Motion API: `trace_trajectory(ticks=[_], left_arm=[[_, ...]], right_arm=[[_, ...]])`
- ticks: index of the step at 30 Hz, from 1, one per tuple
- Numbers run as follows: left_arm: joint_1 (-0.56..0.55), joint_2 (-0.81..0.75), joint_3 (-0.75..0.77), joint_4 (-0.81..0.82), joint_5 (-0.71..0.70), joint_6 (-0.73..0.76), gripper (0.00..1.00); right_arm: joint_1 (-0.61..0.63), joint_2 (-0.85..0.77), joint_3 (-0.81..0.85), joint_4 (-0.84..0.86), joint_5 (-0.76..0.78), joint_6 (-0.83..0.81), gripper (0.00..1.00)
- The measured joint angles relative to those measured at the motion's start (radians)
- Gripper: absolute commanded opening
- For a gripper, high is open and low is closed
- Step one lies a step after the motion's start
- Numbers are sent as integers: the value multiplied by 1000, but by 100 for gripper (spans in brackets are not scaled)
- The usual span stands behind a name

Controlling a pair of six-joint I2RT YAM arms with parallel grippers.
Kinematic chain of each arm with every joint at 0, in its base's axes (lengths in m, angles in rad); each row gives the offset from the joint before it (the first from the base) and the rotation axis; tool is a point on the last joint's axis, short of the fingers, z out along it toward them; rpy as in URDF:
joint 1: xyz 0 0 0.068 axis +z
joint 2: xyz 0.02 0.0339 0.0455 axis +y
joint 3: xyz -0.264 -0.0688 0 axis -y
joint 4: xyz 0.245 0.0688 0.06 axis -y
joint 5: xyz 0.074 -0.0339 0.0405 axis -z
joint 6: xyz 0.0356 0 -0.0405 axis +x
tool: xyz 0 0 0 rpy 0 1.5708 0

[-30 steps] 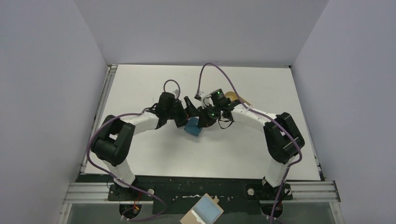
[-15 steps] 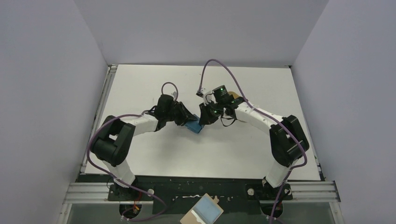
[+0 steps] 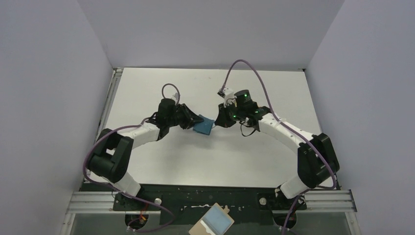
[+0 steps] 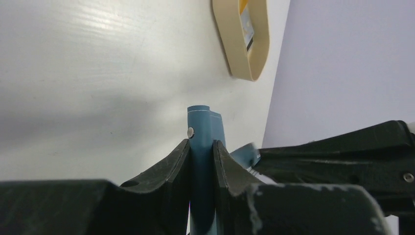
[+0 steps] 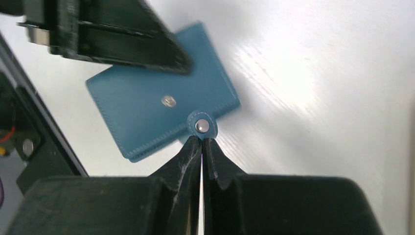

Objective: Take the credit cards out of the card holder

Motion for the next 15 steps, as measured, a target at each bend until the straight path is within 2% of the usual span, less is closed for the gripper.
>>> trace_trajectory(ticks=[7, 8, 9, 11, 13, 15], left_arm=[[29, -48, -15, 21, -29, 6, 0], [34, -48, -25, 22, -43, 6, 0], [39, -48, -38, 26, -54, 2, 0], [45, -48, -65, 50, -75, -5, 0], [45, -48, -81, 64, -93, -10, 0], [45, -50, -80, 73, -107, -11, 0]], right_arm=[[-151, -204, -213, 181, 123, 170, 0], [-174, -224, -238, 213, 139, 198, 5], [-197, -237, -259, 245, 159, 226, 17], [-218, -248, -289, 304, 181, 280, 48], [-215, -244, -308, 353, 181, 331, 64], [-198, -234, -312, 389, 178, 362, 74]])
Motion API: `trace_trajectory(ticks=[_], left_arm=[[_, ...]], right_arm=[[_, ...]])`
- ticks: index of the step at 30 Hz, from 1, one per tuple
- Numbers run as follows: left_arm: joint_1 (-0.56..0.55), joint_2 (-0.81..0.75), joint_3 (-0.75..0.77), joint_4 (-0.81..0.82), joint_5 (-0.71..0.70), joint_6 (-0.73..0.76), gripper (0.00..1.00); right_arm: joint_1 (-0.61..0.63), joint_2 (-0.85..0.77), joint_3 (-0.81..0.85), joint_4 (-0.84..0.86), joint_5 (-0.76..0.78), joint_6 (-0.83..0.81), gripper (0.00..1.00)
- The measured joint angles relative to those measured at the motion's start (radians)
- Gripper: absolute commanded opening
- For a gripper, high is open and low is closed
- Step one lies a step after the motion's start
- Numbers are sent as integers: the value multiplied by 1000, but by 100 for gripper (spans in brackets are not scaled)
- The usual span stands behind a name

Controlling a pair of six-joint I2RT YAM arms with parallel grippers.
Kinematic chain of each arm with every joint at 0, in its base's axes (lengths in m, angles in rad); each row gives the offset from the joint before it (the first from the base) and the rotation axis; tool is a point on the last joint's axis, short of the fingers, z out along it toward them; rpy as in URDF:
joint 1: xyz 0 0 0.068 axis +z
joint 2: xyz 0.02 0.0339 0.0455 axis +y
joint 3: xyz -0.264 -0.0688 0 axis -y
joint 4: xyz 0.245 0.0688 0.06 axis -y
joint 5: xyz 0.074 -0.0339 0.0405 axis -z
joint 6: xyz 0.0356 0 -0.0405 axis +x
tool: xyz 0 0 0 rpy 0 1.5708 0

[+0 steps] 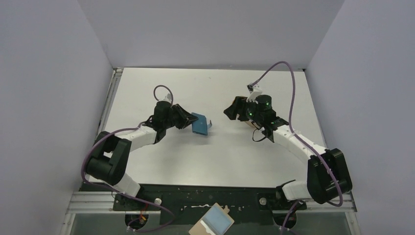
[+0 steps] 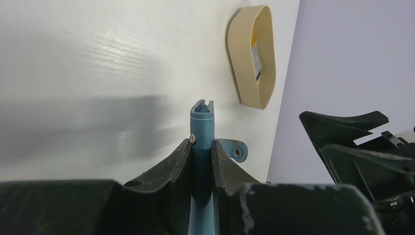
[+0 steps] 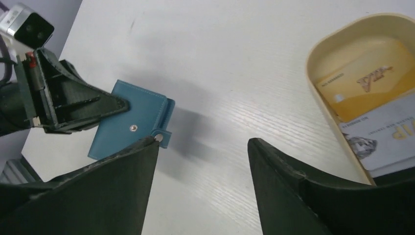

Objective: Take the credit cards out of the card holder

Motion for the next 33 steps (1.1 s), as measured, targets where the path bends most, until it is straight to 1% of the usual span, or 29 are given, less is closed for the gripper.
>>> trace_trajectory(ticks=[2, 5, 8, 14, 18, 21, 24, 29, 33], left_arm=[[-1, -9, 1, 8, -14, 6, 0], [-4, -40, 1, 34, -43, 14, 0], [-6, -64, 15, 73, -61, 15, 0], [-6, -64, 33, 172, -69, 6, 0], [-1, -30, 33, 217, -77, -17, 0], [3, -5, 33, 277, -76, -49, 0], [3, 18, 33, 336, -74, -77, 0], [5, 48, 26, 404, -72, -113, 0], [10, 66, 21, 465, -64, -145, 0]], right_arm=[[39, 8, 11, 8, 7, 4, 76], [134, 44, 68, -10, 26, -11, 76], [208, 98, 106, 31, 23, 2, 77], [220, 219, 110, 88, 44, 72, 74], [209, 249, 103, 152, 61, 136, 70], [181, 269, 57, 298, 42, 212, 64], [138, 327, -3, 516, 0, 329, 57], [90, 475, -46, 854, -40, 528, 52], [85, 544, -47, 1015, -38, 635, 52]])
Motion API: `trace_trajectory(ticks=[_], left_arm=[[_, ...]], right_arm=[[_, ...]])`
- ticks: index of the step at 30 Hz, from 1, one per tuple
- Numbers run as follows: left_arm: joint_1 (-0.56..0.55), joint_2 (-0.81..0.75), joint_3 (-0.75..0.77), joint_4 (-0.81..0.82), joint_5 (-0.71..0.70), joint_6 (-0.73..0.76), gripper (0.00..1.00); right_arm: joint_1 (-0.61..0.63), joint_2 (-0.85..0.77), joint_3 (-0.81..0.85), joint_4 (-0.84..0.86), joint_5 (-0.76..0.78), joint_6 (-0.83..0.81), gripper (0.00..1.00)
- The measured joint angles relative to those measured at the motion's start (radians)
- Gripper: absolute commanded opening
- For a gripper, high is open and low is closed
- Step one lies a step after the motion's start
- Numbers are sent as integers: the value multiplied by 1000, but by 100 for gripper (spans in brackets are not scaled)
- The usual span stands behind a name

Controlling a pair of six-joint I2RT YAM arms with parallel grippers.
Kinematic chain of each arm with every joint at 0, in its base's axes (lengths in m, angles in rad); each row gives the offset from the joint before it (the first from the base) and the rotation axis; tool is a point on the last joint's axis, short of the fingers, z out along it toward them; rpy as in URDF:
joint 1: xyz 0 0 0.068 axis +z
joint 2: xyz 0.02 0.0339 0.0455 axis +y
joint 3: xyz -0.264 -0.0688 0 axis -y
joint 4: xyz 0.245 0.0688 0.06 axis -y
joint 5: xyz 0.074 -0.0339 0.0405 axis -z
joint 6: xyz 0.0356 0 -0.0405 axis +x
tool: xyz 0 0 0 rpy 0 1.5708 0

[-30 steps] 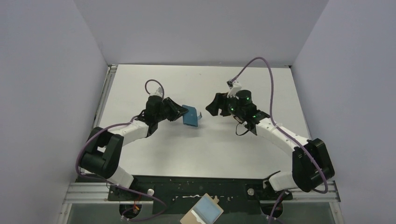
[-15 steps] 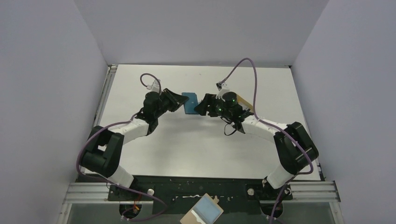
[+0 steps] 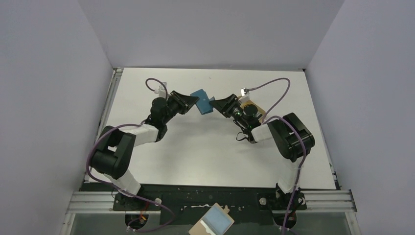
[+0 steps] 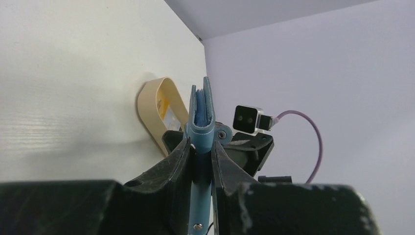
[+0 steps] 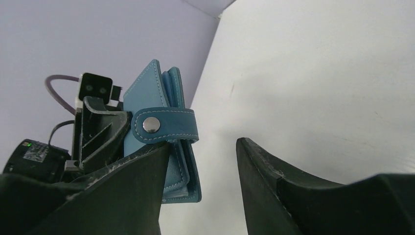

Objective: Take the credit cards out of the card holder

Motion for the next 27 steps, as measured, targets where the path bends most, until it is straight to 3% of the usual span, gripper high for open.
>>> trace_trajectory(ticks=[10, 15, 24, 27], left_arm=[[3, 23, -4, 154, 46, -68, 0], [3, 41, -5, 186, 56, -84, 0], [2, 50, -6, 240, 90, -102, 0], [2, 50, -6, 242, 96, -102, 0]], right_arm=[[-20, 67, 41, 217, 7, 148, 52], [-21, 98, 63, 260, 8, 189, 45], [-20, 103, 97, 262, 13, 209, 20], [-20, 103, 100, 262, 12, 210, 2]])
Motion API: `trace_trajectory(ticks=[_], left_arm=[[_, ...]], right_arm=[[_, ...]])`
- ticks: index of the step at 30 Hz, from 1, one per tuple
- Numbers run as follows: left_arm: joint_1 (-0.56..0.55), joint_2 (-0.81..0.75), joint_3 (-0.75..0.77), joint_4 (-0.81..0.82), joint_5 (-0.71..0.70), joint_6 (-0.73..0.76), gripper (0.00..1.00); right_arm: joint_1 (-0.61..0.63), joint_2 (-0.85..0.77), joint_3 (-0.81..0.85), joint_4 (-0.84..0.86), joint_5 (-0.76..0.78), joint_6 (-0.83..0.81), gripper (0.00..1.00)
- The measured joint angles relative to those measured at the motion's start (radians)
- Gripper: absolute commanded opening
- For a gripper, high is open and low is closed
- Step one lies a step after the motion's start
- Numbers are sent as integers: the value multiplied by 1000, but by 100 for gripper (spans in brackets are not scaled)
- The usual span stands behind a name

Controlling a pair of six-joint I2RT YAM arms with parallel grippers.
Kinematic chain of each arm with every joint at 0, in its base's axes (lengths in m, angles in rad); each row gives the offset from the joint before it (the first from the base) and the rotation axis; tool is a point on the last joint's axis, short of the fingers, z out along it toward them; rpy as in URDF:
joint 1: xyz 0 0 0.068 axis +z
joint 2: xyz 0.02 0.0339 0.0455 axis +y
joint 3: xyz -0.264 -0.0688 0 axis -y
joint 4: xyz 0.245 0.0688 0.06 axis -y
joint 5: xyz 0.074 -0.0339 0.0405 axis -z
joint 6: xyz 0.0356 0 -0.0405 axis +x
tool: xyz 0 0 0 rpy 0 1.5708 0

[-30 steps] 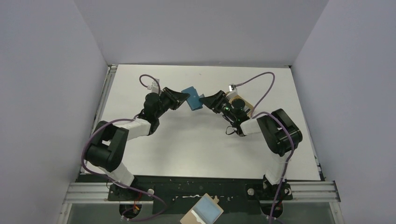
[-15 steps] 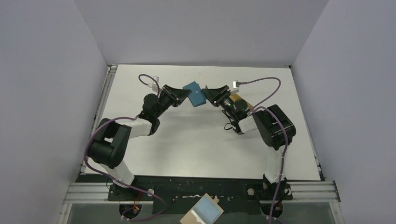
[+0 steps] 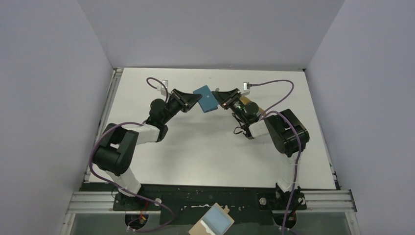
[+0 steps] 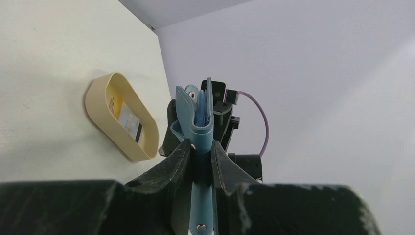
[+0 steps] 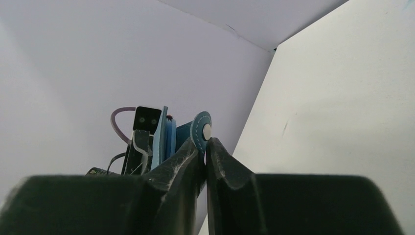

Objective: Take the credit cards out of the card holder

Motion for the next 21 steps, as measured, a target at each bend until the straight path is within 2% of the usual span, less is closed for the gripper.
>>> trace_trajectory(ticks=[3, 8, 10, 13, 16, 21], left_arm=[[0, 0, 0, 0, 8, 1, 0], [8, 0, 0, -22, 27, 3, 27], [17, 0, 0, -47, 49, 8, 33], [24, -1, 0, -84, 70, 21, 38], [20, -9, -14, -148, 78, 56, 44], [-24, -33, -48, -317, 55, 153, 45]], right_arm=[[0, 0, 0, -1, -1, 2, 0], [-1, -5, 0, -39, -19, -8, 0], [-1, -27, -2, -106, -32, -38, 0], [-1, -95, -30, -206, -48, -99, 0], [-1, -159, -87, -237, -61, -139, 0], [2, -183, -197, -259, -71, -179, 0]])
